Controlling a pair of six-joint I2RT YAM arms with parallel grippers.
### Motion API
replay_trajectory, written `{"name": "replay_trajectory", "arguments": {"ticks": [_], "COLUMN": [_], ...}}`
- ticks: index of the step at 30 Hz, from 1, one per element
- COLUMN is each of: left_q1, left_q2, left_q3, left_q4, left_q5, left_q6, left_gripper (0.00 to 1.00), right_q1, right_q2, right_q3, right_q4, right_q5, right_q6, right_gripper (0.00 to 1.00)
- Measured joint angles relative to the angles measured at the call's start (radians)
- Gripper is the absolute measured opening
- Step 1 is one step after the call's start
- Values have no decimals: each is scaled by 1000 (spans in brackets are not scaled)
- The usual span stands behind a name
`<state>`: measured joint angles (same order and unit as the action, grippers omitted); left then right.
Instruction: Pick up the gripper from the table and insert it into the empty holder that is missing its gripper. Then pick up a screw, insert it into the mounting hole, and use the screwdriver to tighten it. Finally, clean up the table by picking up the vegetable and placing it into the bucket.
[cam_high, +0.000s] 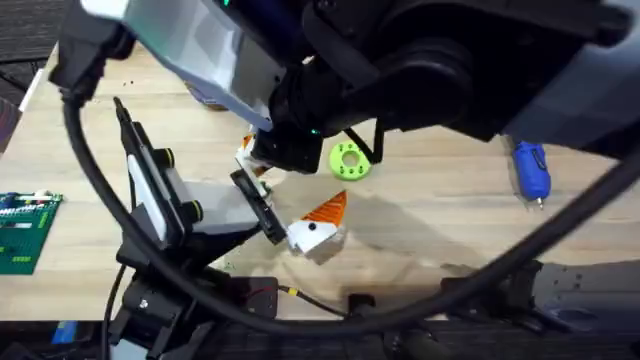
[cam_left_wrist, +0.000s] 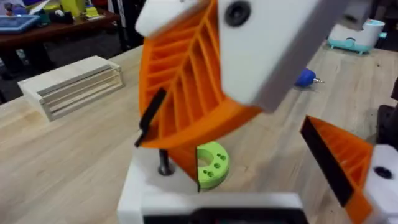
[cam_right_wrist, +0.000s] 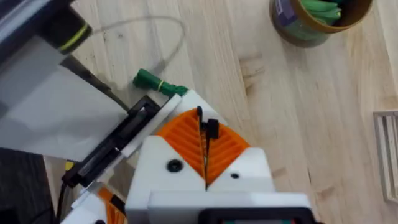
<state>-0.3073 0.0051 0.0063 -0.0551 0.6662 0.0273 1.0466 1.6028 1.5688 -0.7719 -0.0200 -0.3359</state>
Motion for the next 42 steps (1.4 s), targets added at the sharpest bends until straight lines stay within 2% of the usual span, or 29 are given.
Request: {"name": "replay_trajectory", "arguments": {"ticks": [36,37,38,39,42], "left_q1": [1,1,1,1,1], "left_q2": [1,1,1,1,1], "left_q3": [0,0,0,0,0], "left_q4": [-1,-1,-1,0,0], "left_q5": [0,-1,-2,-3,-2], "left_q6": [-8,-8,-8,-8,-8], "left_gripper": [993,992,993,993,993], "right_q1": [-3,-3,-3,-3,-20], "right_q2": [44,44,44,44,44], "right_q3": [6,6,6,6,6], "right_q4": [-15,-16,-17,-20,-14], "right_q5": [-27,-27,-30,-31,-25], "right_q6": [3,7,9,12,18], "right_gripper": [10,41,115,378,624]}}
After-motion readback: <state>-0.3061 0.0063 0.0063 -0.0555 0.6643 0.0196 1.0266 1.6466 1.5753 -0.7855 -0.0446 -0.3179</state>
